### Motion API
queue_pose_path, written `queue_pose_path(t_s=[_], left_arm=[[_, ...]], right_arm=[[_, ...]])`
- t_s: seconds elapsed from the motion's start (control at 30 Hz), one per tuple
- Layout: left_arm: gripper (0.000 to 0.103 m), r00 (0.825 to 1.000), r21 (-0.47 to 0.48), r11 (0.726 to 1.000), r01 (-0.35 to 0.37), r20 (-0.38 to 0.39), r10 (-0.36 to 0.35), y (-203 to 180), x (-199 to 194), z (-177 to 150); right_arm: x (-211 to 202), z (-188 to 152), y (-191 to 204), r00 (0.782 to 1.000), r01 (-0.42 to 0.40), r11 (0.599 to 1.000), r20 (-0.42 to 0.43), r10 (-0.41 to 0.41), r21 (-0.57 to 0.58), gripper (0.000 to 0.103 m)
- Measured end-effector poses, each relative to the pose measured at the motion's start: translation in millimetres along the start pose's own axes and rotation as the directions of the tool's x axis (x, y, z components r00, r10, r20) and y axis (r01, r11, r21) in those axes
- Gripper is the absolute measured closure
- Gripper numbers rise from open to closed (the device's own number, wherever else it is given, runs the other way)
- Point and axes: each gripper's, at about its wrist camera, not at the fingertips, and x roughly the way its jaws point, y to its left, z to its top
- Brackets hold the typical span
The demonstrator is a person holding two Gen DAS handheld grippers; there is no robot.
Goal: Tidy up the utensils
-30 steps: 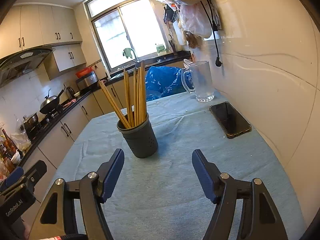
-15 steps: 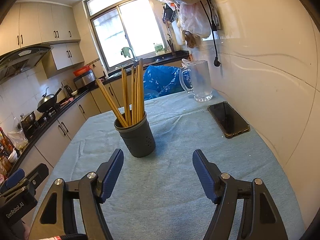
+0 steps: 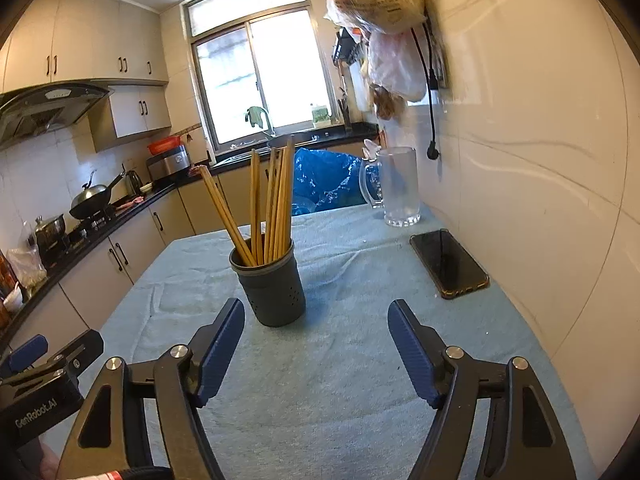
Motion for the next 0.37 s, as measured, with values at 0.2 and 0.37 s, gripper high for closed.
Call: queue_pose_path(t_s=[0.2,0.37], left_arm=[[0.000,1.000,-0.003,1.000,-0.006,-0.002,0.006,0.4,1.3,-1.9],[0.000,1.000,-0.004,1.000,0.001,-0.007,-0.001,0.4,2.2,-2.6]], right_arm=[[2.2,-1.3,2.0,1.000,-0.002,1.000,-0.006,0.001,-0.018,0.024],[5.6,-3.7,0.6,1.000,0.002,1.000,-0.025,-0.002,-0.028,0.023]])
